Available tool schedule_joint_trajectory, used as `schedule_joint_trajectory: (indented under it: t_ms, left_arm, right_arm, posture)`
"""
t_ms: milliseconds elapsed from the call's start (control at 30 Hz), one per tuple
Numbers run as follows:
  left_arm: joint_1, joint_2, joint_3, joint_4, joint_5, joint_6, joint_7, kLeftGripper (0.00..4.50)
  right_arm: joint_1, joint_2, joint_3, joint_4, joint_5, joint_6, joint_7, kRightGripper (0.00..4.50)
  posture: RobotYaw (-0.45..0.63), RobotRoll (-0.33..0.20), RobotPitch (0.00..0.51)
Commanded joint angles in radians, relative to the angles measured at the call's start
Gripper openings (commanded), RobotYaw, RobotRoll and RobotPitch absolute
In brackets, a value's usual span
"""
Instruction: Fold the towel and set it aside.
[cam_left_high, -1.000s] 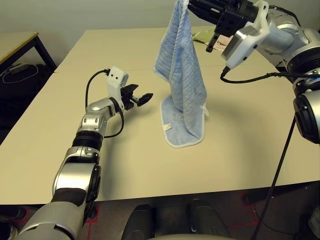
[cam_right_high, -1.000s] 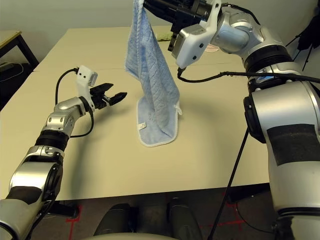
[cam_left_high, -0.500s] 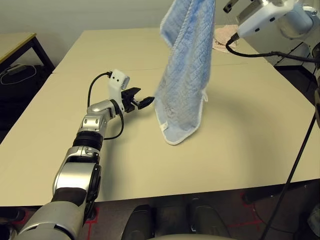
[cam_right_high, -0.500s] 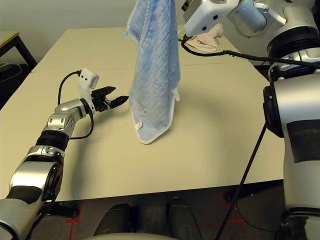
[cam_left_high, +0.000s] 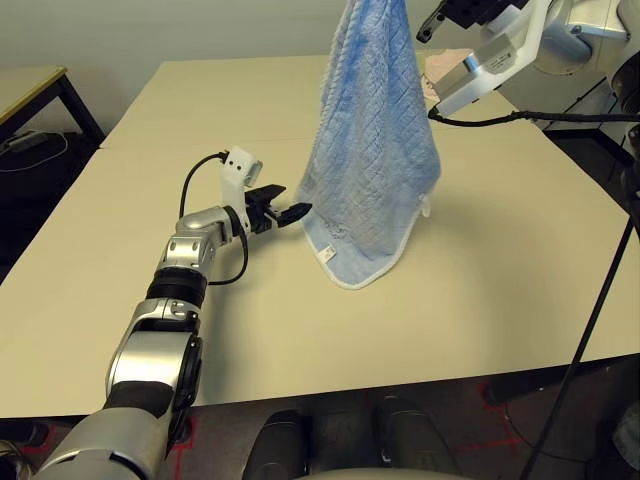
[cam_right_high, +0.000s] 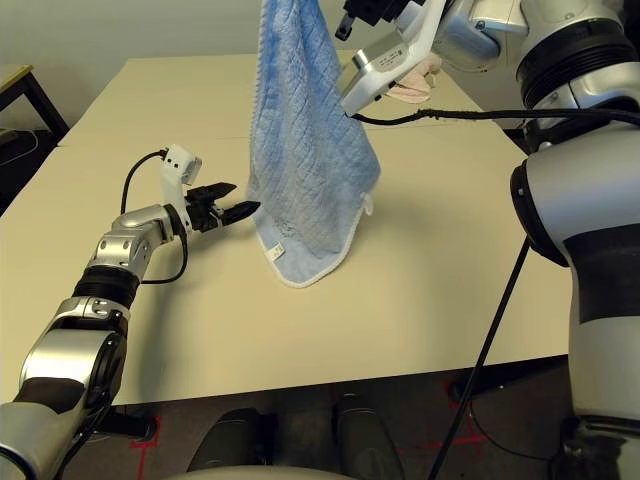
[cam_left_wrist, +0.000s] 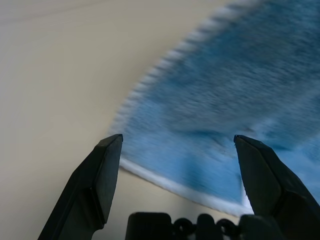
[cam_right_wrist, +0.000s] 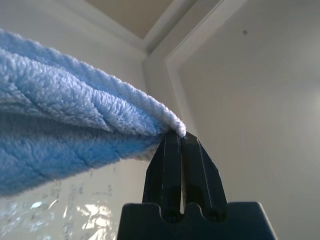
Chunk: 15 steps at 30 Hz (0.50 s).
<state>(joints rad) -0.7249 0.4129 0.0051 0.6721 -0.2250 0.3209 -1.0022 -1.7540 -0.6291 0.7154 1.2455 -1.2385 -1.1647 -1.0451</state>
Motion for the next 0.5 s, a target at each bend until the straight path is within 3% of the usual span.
schedule_joint_trajectory:
  t_ms: [33,300,500]
  left_arm:
    - [0.003,0.004,-0.008,-0.017,0.001,0.017,-0.003,4.5]
    - [-0.036,0.004,0.01,0.065,0.035,-0.071,0.099,4.5]
    - [-0.077,0.014,0.022,0.173,0.072,-0.157,0.175,4.5]
  right_arm:
    - [-0.091,-0.039,0.055,-0.023,-0.054,0.001,-0.072,0.04]
    - [-0.12,-0.065,0.161,-0.001,-0.137,0.035,-0.201,0.04]
    - [-0.128,-0.076,0.166,0.02,-0.129,0.053,-0.215,0.04]
  posture:
    - [0.06,0.0,0.002]
    - [0.06,0.0,0.001]
    - [0.06,0.0,0.0]
